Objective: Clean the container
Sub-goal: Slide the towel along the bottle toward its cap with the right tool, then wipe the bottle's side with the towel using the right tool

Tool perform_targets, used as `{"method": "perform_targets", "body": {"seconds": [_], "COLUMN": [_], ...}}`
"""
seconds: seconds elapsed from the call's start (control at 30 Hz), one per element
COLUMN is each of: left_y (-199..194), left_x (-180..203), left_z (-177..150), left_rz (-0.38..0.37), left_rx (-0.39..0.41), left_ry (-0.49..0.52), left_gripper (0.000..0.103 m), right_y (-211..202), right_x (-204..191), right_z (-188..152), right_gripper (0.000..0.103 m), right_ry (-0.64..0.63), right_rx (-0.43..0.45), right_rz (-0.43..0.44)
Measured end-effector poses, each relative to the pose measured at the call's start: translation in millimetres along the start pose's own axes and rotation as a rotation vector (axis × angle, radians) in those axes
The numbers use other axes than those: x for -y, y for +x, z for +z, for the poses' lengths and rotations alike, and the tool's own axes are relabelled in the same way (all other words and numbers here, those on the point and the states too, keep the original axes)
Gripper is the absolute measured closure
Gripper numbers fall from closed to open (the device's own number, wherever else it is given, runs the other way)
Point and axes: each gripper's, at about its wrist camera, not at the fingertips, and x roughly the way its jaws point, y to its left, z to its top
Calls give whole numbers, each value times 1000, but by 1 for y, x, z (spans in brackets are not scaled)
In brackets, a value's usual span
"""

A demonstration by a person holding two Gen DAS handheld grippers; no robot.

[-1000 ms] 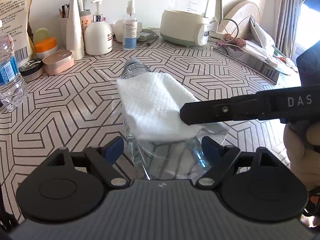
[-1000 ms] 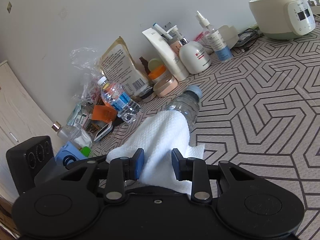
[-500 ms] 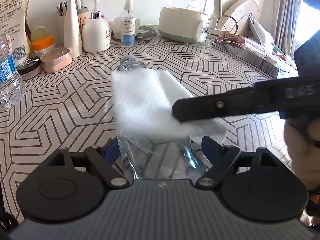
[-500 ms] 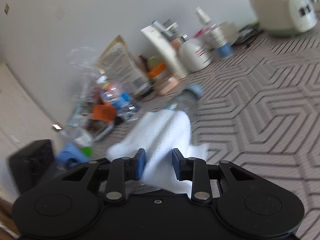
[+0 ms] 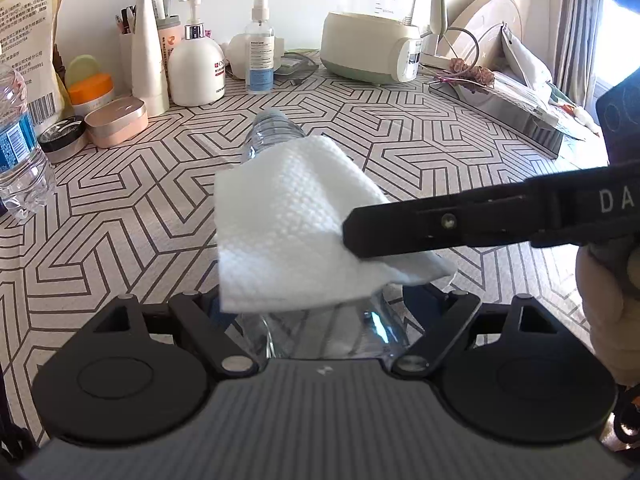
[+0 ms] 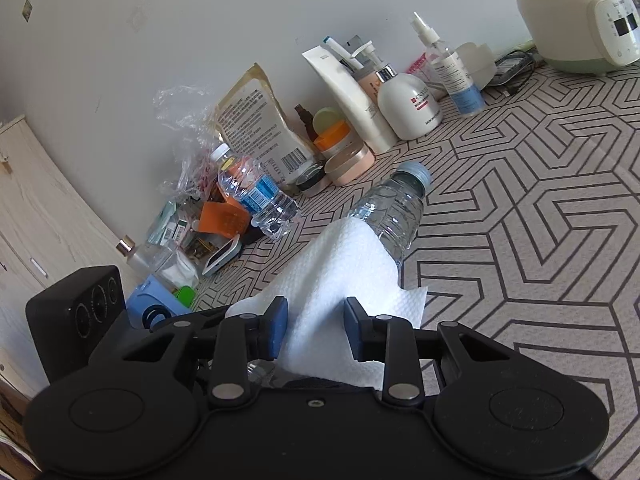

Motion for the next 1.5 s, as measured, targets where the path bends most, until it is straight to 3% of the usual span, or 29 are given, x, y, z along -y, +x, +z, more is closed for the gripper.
{"method": "perform_targets", "body": {"seconds": [0.47,0.63,0.8,0.93,1.2,1.5], "left_y": [-1,-2,-2,-1,2,0], "left_x": [-2,-7,-7,-5,-5,-3], "left_z": [1,2,2,2,1,2], "left_rz": [4,26,51,47,51,43], "left_rx": [-2,4,7,12,1,5], "left_ry": [-7,-25,-12,0,4,6], "left_gripper": [19,19,19,19,19,19], "right_y": [-1,8,14,16,23,20], "right_x": [8,10,4,-7,-19,7], "right_z": [4,2,3,14,19,19], "right_gripper": [68,68,69,69,69,69], "right_ry": [-14,-16,-22,-47,-107,-2], "right_rx": [-6,-45,-45,-25,7,-8], "right_rz": [-61,-96,-88,-27,-30,3]}}
